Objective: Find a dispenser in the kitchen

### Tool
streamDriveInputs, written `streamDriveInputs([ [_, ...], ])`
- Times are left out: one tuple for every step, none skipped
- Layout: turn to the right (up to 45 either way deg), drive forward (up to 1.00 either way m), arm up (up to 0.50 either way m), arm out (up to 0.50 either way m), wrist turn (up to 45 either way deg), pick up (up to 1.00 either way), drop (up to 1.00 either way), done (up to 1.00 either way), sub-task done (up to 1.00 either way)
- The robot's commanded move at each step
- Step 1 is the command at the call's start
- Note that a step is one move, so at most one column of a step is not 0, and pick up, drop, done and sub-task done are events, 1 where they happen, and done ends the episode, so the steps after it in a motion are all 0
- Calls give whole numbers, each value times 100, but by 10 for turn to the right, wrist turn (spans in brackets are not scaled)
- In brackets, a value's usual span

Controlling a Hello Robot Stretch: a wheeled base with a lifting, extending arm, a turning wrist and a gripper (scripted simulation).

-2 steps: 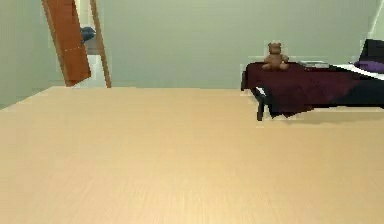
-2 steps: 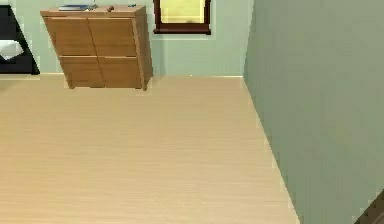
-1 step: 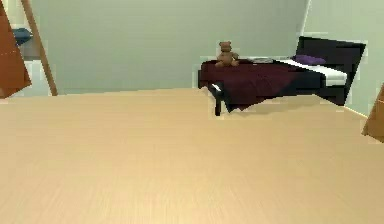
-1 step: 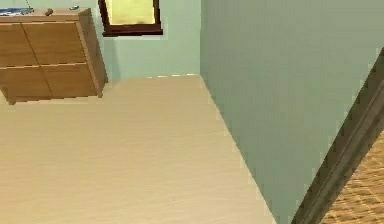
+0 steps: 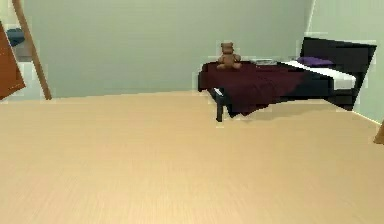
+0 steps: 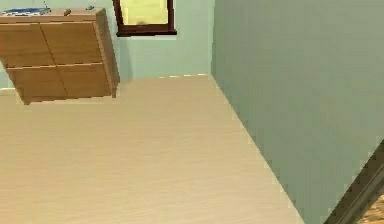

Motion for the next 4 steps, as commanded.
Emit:
streamDriveInputs([
  [-420, 0, 0, 0, 0, 0, 0, 0, 0],
  [0, 100, 0, 0, 0, 0, 0, 0, 0],
  [-30, 0, 0, 0, 0, 0, 0, 0, 0],
  [0, 100, 0, 0, 0, 0, 0, 0, 0],
])
